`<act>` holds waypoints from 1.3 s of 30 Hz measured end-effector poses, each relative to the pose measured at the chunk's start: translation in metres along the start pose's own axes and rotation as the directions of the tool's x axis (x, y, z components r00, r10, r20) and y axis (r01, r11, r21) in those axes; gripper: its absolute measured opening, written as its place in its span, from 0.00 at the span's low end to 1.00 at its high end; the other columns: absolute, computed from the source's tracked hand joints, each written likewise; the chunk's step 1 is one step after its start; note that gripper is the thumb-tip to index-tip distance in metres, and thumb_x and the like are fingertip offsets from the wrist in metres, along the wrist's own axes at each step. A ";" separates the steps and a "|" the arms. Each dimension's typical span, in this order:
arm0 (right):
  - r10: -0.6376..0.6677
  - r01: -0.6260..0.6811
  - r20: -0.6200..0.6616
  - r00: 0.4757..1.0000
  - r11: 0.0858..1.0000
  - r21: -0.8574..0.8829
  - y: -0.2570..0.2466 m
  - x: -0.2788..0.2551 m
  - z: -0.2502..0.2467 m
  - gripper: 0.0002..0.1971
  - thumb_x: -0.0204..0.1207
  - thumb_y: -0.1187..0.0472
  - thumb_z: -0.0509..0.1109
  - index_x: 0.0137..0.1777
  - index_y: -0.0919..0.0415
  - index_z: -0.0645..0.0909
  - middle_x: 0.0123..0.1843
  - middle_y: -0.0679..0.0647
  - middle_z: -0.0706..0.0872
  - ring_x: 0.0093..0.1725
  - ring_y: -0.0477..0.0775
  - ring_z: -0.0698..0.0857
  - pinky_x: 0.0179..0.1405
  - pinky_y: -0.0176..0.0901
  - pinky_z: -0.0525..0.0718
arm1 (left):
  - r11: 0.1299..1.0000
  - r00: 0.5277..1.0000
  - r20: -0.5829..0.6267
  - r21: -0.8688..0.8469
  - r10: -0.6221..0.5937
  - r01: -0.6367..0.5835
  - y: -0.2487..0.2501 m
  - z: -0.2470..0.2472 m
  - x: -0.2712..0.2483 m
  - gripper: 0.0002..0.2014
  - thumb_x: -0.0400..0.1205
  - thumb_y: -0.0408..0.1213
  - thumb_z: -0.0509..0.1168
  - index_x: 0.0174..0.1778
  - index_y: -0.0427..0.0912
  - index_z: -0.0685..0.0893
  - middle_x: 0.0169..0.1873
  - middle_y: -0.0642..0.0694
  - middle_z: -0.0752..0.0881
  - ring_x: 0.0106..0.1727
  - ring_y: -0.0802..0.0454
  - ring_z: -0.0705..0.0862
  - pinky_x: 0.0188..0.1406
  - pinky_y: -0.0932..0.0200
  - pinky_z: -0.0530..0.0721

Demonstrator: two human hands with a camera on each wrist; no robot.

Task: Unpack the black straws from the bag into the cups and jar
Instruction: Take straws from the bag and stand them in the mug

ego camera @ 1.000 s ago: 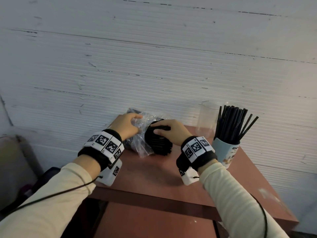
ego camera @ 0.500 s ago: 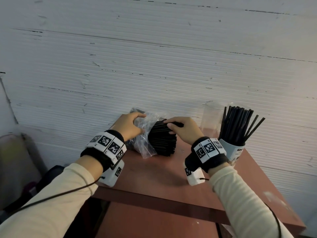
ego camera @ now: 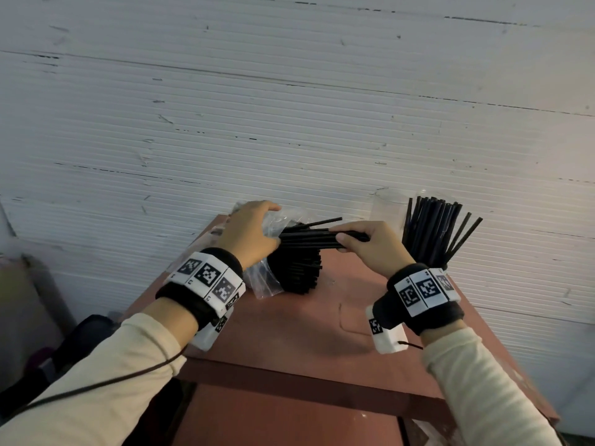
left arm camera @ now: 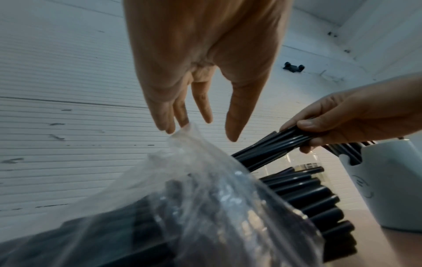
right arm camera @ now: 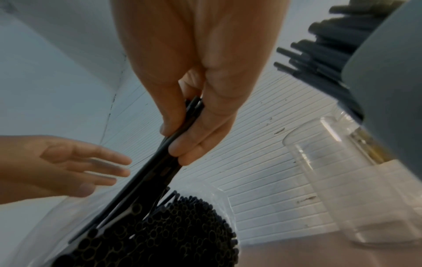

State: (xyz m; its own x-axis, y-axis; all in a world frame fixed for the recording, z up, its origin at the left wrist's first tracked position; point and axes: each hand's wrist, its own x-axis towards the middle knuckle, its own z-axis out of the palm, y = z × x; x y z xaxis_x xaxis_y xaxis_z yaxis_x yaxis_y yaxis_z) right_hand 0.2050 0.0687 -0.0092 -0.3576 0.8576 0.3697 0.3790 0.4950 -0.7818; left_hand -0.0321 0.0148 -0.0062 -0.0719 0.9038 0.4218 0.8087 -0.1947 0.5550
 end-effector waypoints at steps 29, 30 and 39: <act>-0.485 0.492 -0.380 0.788 0.866 -0.087 -0.111 -0.039 -0.091 0.22 0.78 0.69 0.68 0.70 0.52 0.74 0.67 0.49 0.78 0.60 0.48 0.83 0.58 0.45 0.86 | 0.759 0.940 0.165 -0.638 0.297 -0.128 0.164 0.056 0.029 0.21 0.80 0.54 0.67 0.34 0.40 0.72 0.24 0.47 0.73 0.27 0.51 0.73 0.34 0.54 0.74; -0.496 0.487 -0.372 0.784 0.864 -0.127 -0.110 -0.037 -0.089 0.20 0.78 0.70 0.67 0.67 0.53 0.77 0.65 0.49 0.79 0.58 0.47 0.84 0.57 0.43 0.86 | 0.746 0.937 0.196 -0.660 0.289 -0.093 0.163 0.061 0.028 0.20 0.80 0.53 0.67 0.32 0.41 0.73 0.24 0.48 0.75 0.27 0.52 0.75 0.36 0.54 0.76; -0.367 0.294 -0.091 0.926 0.850 -0.436 -0.043 -0.035 -0.058 0.09 0.76 0.67 0.68 0.53 0.61 0.86 0.52 0.49 0.87 0.54 0.45 0.83 0.60 0.38 0.79 | 0.765 0.816 0.538 -0.611 0.213 0.203 0.118 0.106 0.007 0.12 0.80 0.44 0.71 0.35 0.40 0.85 0.33 0.47 0.87 0.40 0.55 0.85 0.51 0.59 0.80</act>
State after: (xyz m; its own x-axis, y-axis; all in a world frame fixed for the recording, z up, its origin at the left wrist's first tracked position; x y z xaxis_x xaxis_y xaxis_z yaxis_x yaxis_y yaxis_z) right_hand 0.2508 0.0257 0.0412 -0.3921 0.6250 0.6750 0.5897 0.7339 -0.3370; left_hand 0.1247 0.0382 -0.0135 0.4276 0.9007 0.0765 0.2473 -0.1979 0.9485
